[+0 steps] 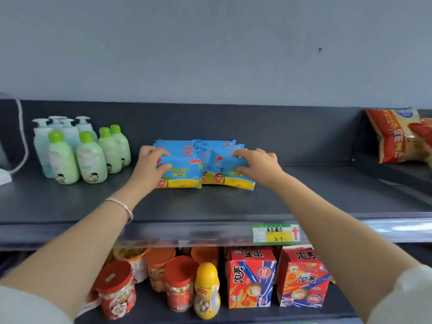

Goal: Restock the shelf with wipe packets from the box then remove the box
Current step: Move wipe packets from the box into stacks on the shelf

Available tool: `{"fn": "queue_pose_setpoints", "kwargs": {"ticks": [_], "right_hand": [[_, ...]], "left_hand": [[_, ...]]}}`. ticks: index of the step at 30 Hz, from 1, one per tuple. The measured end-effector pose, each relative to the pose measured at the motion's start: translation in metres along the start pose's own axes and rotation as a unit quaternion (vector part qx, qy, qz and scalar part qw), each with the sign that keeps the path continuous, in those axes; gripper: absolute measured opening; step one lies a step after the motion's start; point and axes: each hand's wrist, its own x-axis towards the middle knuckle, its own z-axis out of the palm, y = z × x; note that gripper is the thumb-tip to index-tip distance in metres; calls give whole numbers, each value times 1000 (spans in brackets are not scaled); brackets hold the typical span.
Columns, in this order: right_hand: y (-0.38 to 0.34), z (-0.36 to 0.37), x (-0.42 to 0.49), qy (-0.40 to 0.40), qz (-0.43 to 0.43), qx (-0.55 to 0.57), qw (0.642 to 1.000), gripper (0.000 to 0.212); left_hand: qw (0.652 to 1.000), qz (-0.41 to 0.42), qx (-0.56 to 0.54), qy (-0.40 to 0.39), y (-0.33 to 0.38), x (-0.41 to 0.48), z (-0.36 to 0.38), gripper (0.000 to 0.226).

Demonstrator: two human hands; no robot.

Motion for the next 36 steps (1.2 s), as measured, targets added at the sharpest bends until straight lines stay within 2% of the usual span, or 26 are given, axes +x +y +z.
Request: {"fn": "queue_pose_setpoints", "kwargs": {"ticks": [3,7,11,14,17,21,31,36], "right_hand": [[-9,6,15,-34,-6,-26,999,43],[-20,11,27,-22,-17,-71,997,47],[-26,24,26,-6,-33,-112,993,60],[-28,27,26,3,-32,-102,994,67],[-28,26,27,20,-43,-111,993,72],[-25,32,27,21,-49,-130,990,67],[-28,32,11,54,-39,-120,990,65],[-26,30,1,55,-35,-116,991,63]], "left_hand": [[1000,-3,-9,1,-19,7,-3,32],[1000,4,18,-3,-33,16,5,40],[983,5,173,-57,-32,18,15,76],[961,46,268,-44,-30,17,18,85],[947,63,314,-27,-33,21,15,86],[948,77,306,-37,-34,21,16,87],[938,231,258,-4,-16,18,27,65],[941,230,247,-30,-2,9,31,59]]}}
